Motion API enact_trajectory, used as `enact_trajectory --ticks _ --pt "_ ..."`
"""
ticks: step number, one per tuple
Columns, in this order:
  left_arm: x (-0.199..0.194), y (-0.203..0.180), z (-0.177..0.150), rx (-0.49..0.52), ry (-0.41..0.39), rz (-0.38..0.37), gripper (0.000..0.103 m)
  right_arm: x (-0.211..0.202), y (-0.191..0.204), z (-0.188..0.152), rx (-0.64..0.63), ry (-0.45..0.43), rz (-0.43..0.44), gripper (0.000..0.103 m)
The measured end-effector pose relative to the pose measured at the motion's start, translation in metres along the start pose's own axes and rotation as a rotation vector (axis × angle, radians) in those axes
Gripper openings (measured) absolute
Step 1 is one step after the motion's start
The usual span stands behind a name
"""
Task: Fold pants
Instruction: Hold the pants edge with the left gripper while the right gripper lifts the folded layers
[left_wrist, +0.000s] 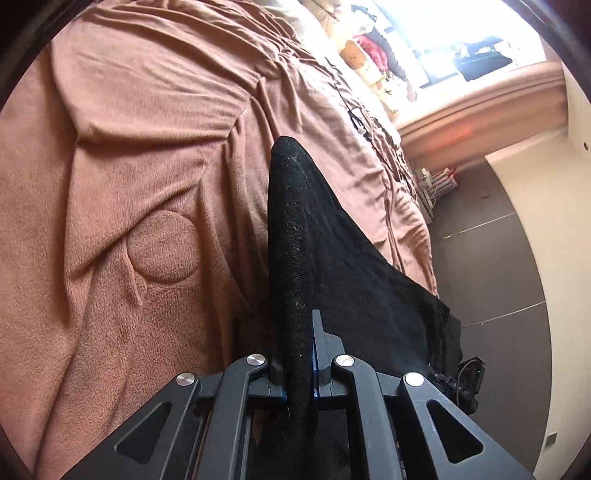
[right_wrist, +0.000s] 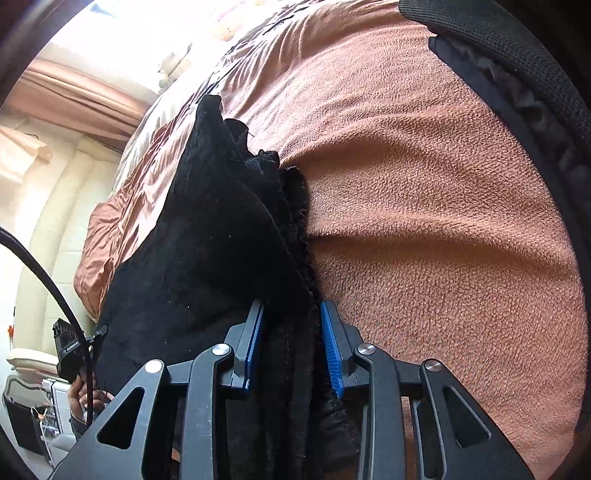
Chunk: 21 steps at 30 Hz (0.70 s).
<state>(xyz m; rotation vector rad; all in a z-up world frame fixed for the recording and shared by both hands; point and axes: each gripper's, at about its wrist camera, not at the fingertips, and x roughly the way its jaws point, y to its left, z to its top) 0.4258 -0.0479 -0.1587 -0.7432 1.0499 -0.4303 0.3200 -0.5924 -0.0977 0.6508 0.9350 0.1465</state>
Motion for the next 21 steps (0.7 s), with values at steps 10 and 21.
enact_trajectory --ticks 10,21 --pt "-0.039 0.023 0.008 -0.012 -0.029 0.014 0.008 0.014 0.042 -0.009 -0.054 0.04 0.058 0.023" --pt "-0.096 0.068 0.015 -0.038 -0.08 0.055 0.008 0.066 0.106 -0.008 -0.149 0.107 0.036 0.023"
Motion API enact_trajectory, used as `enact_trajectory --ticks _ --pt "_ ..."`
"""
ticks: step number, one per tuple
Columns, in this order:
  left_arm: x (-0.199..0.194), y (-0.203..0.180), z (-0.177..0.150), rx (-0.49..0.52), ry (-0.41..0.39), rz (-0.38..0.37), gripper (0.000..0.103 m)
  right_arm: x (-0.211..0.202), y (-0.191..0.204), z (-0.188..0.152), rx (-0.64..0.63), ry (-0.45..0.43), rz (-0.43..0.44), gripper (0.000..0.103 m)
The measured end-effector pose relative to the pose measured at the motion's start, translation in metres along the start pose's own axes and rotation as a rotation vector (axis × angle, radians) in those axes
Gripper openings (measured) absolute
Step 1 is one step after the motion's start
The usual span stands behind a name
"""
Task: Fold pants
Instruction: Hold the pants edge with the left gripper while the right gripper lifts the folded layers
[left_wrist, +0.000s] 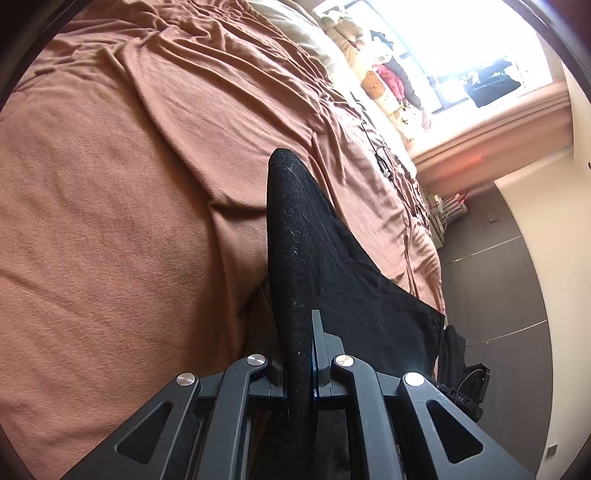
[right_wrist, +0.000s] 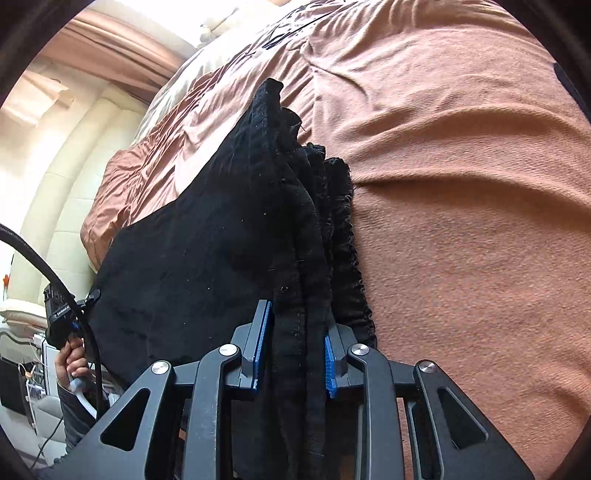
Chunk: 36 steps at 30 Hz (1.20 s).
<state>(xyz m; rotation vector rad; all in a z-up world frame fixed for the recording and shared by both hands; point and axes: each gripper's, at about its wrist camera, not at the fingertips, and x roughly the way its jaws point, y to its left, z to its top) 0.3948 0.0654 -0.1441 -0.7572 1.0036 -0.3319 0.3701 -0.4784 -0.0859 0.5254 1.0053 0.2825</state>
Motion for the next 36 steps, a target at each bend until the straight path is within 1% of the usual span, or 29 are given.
enact_trajectory --ticks 4,12,19,25,26,30,34,36 --pt "-0.014 0.019 0.004 -0.017 -0.006 0.014 0.008 0.023 0.02 0.006 -0.021 0.018 0.012 0.023" --pt "-0.04 0.054 0.012 -0.037 -0.017 0.011 0.008 0.058 0.049 0.011 -0.06 0.049 0.023 0.023" --pt "-0.056 0.083 0.018 -0.037 -0.009 -0.007 0.008 0.075 0.075 0.007 -0.1 0.066 0.05 0.023" --pt "-0.062 0.099 0.02 -0.047 0.0 -0.022 0.008 0.092 0.091 0.009 -0.126 0.07 0.014 0.022" --pt "-0.064 0.099 0.02 -0.046 0.0 -0.024 0.008 0.092 0.09 0.009 -0.128 0.068 0.007 0.02" --pt "-0.072 0.099 0.023 -0.041 -0.011 -0.011 0.008 0.091 0.088 0.01 -0.107 0.052 0.002 0.017" --pt "-0.086 0.104 0.028 -0.048 -0.035 0.008 0.008 0.093 0.108 0.005 -0.14 0.059 -0.005 0.017" --pt "-0.089 0.107 0.027 -0.056 -0.037 0.018 0.008 0.097 0.116 0.003 -0.175 0.065 -0.043 0.017"
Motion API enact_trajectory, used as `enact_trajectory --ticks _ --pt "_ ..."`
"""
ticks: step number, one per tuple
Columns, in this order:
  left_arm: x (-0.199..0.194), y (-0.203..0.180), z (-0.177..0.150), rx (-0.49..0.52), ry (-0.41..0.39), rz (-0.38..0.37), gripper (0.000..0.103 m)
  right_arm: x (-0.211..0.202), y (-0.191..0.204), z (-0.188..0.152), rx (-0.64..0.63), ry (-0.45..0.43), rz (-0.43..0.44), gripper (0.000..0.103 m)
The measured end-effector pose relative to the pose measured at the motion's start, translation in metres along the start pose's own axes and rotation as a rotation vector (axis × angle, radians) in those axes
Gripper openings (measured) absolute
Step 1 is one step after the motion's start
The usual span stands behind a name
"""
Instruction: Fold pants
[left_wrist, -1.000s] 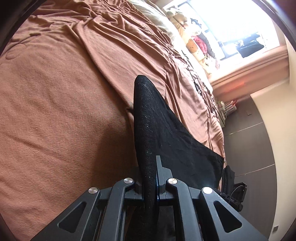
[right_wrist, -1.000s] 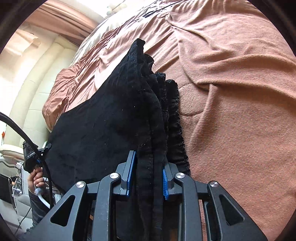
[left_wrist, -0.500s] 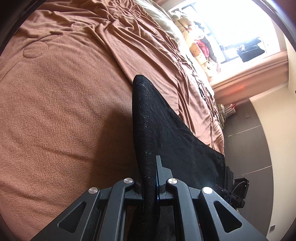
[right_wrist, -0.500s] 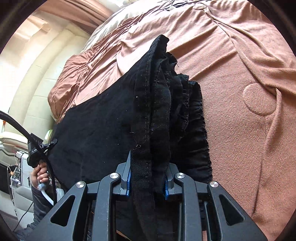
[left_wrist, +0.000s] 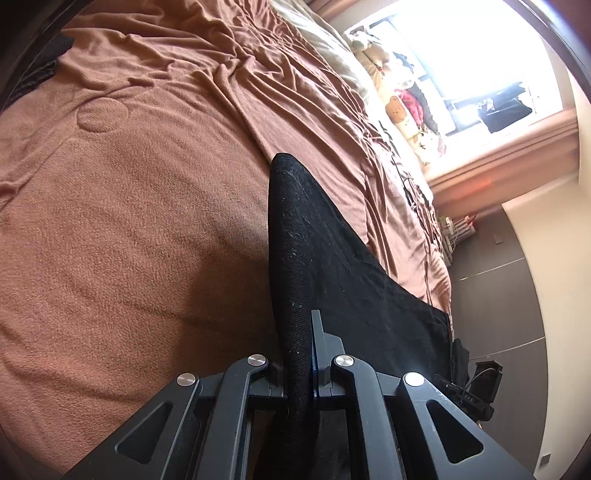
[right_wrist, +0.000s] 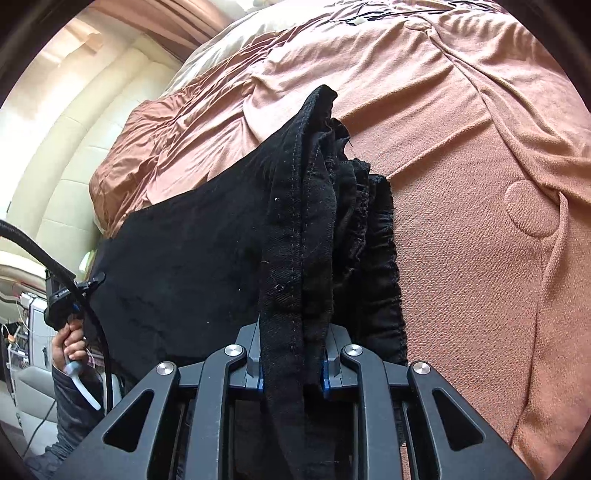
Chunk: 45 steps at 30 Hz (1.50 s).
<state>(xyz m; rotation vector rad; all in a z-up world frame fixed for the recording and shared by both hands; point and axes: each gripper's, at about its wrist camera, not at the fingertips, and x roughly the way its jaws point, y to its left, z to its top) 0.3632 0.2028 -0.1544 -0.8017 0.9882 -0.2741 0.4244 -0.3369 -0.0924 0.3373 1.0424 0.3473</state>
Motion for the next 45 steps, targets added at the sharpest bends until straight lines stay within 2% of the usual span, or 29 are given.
enact_trajectory --ticks 4,6,8,10,12,14,16,20,22,24,27,33,37,45 --pt "0.006 0.0 -0.008 -0.005 0.016 0.039 0.009 0.007 0.005 -0.001 -0.054 -0.004 -0.156 0.017" --pt "0.007 0.002 -0.01 -0.007 0.023 0.062 0.012 0.01 -0.001 -0.004 -0.042 -0.005 -0.179 0.017" --pt "0.007 0.0 -0.012 0.0 0.018 0.126 0.016 0.013 -0.004 -0.006 -0.04 0.002 -0.203 0.017" --pt "0.005 0.002 -0.015 0.003 0.015 0.156 0.017 0.012 -0.007 -0.009 -0.036 0.001 -0.232 0.017" --pt "0.002 0.005 -0.019 -0.007 0.014 0.17 0.03 0.006 -0.009 -0.012 -0.027 -0.014 -0.217 0.017" --pt "-0.001 0.01 -0.023 -0.017 0.01 0.18 0.036 0.0 -0.007 -0.016 -0.019 -0.031 -0.213 0.017" --pt "-0.004 0.012 -0.027 -0.018 0.008 0.185 0.038 -0.008 -0.012 -0.023 -0.013 -0.037 -0.197 0.017" --pt "-0.011 0.016 -0.037 -0.029 -0.006 0.18 0.051 -0.019 -0.015 -0.037 0.004 -0.061 -0.147 0.018" --pt "-0.013 0.017 -0.043 -0.027 -0.008 0.184 0.051 -0.025 -0.017 -0.044 0.02 -0.075 -0.125 0.023" --pt "-0.014 0.02 -0.05 -0.03 -0.006 0.186 0.052 -0.033 -0.022 -0.051 0.046 -0.097 -0.088 0.037" --pt "-0.016 0.024 -0.059 -0.035 -0.016 0.184 0.052 -0.047 -0.031 -0.066 0.086 -0.149 -0.043 0.048" --pt "-0.022 0.032 -0.072 -0.033 -0.037 0.184 0.052 -0.063 -0.053 -0.095 0.209 -0.225 0.039 0.048" --pt "-0.027 0.039 -0.076 -0.046 -0.043 0.183 0.052 -0.062 -0.066 -0.113 0.277 -0.243 0.102 0.048" --pt "-0.035 0.039 -0.081 -0.045 -0.055 0.195 0.052 -0.039 -0.073 -0.126 0.328 -0.208 0.166 0.048"
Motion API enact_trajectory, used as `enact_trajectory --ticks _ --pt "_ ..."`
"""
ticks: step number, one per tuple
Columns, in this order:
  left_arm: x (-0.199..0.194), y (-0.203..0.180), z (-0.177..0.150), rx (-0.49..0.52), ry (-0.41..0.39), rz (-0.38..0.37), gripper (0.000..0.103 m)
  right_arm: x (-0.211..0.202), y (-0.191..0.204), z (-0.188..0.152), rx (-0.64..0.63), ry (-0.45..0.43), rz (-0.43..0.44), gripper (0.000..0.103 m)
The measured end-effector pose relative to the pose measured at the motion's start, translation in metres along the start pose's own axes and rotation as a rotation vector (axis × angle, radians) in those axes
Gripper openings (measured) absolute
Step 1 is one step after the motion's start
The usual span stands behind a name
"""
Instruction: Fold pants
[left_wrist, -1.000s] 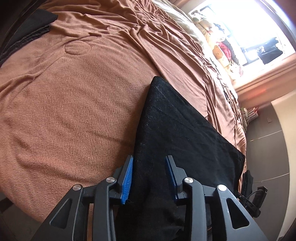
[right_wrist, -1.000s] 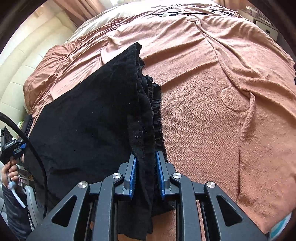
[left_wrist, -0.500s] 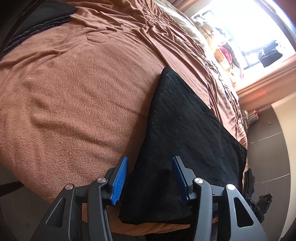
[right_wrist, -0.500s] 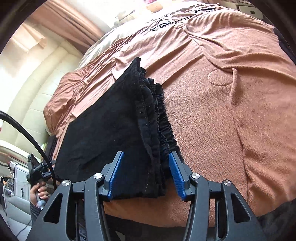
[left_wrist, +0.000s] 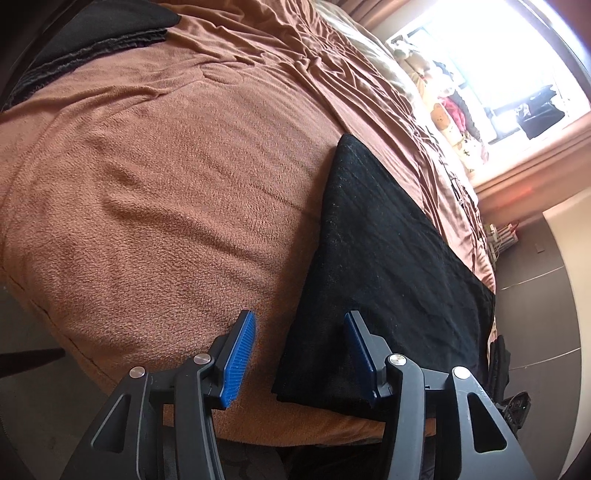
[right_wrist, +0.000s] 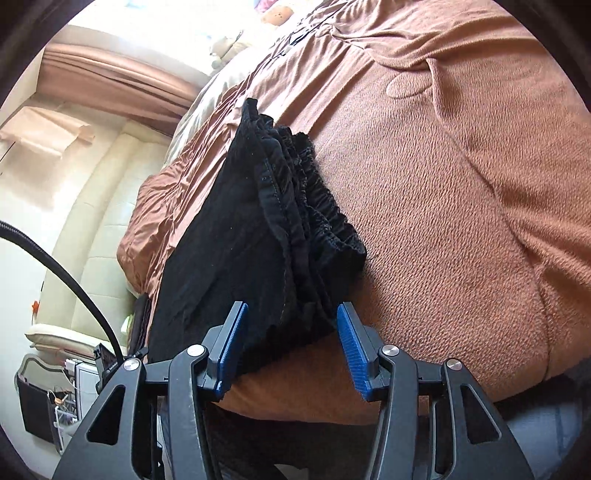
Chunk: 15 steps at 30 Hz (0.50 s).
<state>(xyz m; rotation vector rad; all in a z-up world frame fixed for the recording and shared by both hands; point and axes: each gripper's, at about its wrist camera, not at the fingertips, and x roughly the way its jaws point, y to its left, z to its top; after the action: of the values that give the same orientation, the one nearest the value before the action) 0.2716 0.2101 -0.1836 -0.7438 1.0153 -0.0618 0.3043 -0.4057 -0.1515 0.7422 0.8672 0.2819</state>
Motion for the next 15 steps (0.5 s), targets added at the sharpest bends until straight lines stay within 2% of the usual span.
enact_trajectory --ticks 2,3,5,13,15 --pt "0.001 0.001 -0.002 -0.004 0.001 0.001 0.053 0.007 -0.003 0.0 0.026 0.007 0.02 0.048" --pt "0.001 0.001 -0.002 -0.005 0.002 0.003 0.052 0.01 -0.002 0.0 0.028 0.007 0.033 0.043" --pt "0.002 0.0 -0.004 -0.006 0.002 0.009 0.053 0.008 0.003 -0.002 0.008 -0.018 0.014 0.021" --pt "0.011 -0.008 -0.005 0.003 0.008 0.043 0.053 -0.011 0.021 0.001 -0.046 -0.088 0.051 0.016" --pt "0.012 -0.01 -0.004 0.001 0.007 0.046 0.056 -0.013 0.02 0.007 -0.046 -0.092 0.051 0.015"
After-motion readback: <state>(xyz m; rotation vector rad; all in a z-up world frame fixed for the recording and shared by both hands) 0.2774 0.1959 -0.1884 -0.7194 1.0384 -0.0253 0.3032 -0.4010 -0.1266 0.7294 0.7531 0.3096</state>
